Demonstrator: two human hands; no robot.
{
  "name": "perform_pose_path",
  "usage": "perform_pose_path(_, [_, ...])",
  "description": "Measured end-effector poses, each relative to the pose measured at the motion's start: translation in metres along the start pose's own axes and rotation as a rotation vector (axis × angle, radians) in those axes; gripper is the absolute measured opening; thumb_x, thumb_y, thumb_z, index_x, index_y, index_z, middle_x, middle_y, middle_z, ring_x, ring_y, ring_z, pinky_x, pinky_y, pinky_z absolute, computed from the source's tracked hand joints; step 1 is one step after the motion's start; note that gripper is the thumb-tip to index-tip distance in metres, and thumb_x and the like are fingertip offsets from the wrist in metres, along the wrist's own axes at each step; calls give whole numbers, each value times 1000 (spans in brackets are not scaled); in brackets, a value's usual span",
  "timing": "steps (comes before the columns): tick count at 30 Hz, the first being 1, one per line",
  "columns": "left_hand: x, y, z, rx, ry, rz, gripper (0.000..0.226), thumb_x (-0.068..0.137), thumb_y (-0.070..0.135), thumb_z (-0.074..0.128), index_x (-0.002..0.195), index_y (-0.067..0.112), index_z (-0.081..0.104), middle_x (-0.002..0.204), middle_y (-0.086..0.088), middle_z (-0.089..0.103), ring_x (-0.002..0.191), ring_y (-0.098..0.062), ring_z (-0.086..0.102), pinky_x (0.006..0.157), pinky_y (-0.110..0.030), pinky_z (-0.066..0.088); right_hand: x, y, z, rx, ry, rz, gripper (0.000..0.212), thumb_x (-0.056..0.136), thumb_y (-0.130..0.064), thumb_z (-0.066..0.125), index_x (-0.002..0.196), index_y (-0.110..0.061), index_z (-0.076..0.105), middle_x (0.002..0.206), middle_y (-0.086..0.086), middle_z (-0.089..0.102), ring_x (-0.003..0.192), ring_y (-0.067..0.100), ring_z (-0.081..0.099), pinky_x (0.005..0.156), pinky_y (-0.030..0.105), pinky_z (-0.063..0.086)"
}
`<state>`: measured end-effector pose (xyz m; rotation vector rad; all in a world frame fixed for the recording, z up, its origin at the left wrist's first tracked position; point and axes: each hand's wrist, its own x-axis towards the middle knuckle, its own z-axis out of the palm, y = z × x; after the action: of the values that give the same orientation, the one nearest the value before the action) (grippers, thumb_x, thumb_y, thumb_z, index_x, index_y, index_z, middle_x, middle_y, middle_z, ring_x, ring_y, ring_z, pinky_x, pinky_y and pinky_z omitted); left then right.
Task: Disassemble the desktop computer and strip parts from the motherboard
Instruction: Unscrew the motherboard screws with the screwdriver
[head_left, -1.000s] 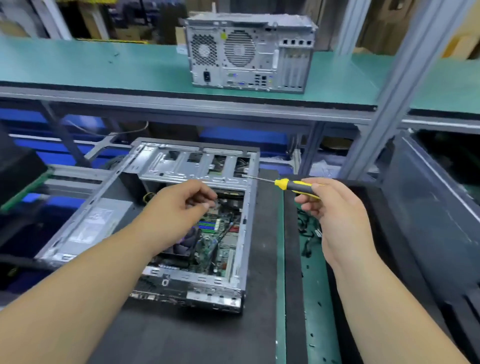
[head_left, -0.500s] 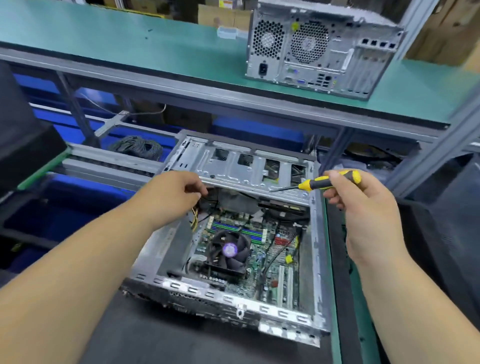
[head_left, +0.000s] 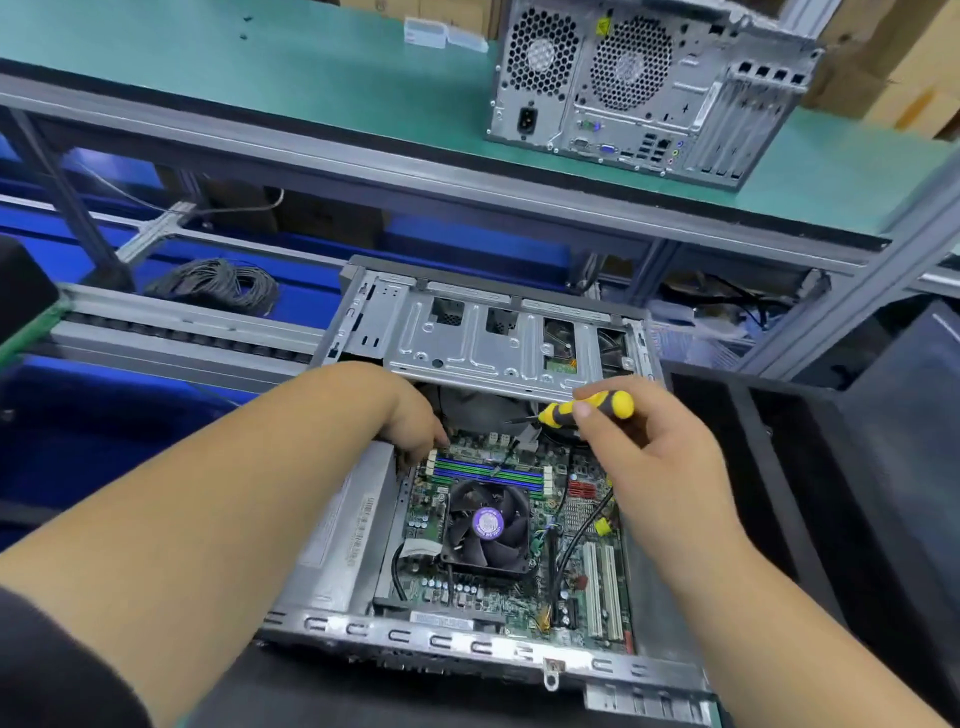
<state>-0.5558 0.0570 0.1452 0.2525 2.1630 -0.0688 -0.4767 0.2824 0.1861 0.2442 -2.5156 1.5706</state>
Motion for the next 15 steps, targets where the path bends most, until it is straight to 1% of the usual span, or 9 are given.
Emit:
perform_pose_path(2, [8,-9,2,26,9,-45,63,94,8,48,153,19,25,155,-8,31,136,-26,38,95,-27,36,1,-1,6,-30,-12,-10,8,88,-26,71,85,-34,69,77,-21,67,71,-6,60,56,4,41])
perform_pose_path(4, [15,-17,5,90,41,-93,51,95,15,47,146,11,40,148,-10,42,130,-28,44,101,-36,39,2,0,10,-73,-26,-3,5,87,-30,70,88,-35,68,79,-21,67,71,-4,60,55,5,41])
perform_pose_path(6, [22,-24,6,89,47,-121,33,95,17,45,121,2,57,134,-16,53,121,-31,53,98,-40,44,4,3,13,-110,-41,15,5,87,-33,70,89,-37,67,79,-21,66,69,-3,59,54,7,41])
perform_pose_path(7, [25,-26,6,89,52,-134,25,94,17,45,107,1,59,126,-19,56,117,-33,55,97,-42,46,5,6,15,-124,-56,22,5,88,-33,70,89,-37,67,79,-22,66,69,-3,59,54,7,41])
perform_pose_path(8, [27,-29,6,95,55,-139,17,93,17,45,92,3,55,117,-20,57,112,-33,58,98,-43,47,6,8,17,-145,-74,32,5,87,-34,70,89,-37,67,79,-23,65,69,-3,59,53,8,41])
perform_pose_path(10, [33,-34,6,116,66,-148,21,92,18,45,80,2,49,102,-13,54,96,-30,59,97,-44,49,10,12,22,-210,-112,47,7,87,-37,70,92,-37,67,77,-24,64,68,-1,58,53,11,39])
perform_pose_path(12, [37,-36,5,113,61,-165,18,93,21,44,84,6,50,101,-10,52,91,-27,58,96,-43,50,15,15,30,-257,-153,41,11,87,-39,70,96,-37,66,76,-24,63,67,2,57,57,22,42])
perform_pose_path(14, [38,-37,6,126,34,-182,19,94,23,44,101,9,55,109,-11,52,96,-27,57,97,-43,49,20,14,40,-315,-197,13,11,87,-41,69,96,-37,65,74,-20,62,69,3,57,60,28,47])
perform_pose_path(15, [40,-38,6,130,24,-180,28,95,23,44,114,7,56,117,-12,53,102,-27,57,98,-43,48,23,12,46,-356,-222,-11,11,87,-42,68,96,-36,65,72,-17,61,69,4,57,60,28,47])
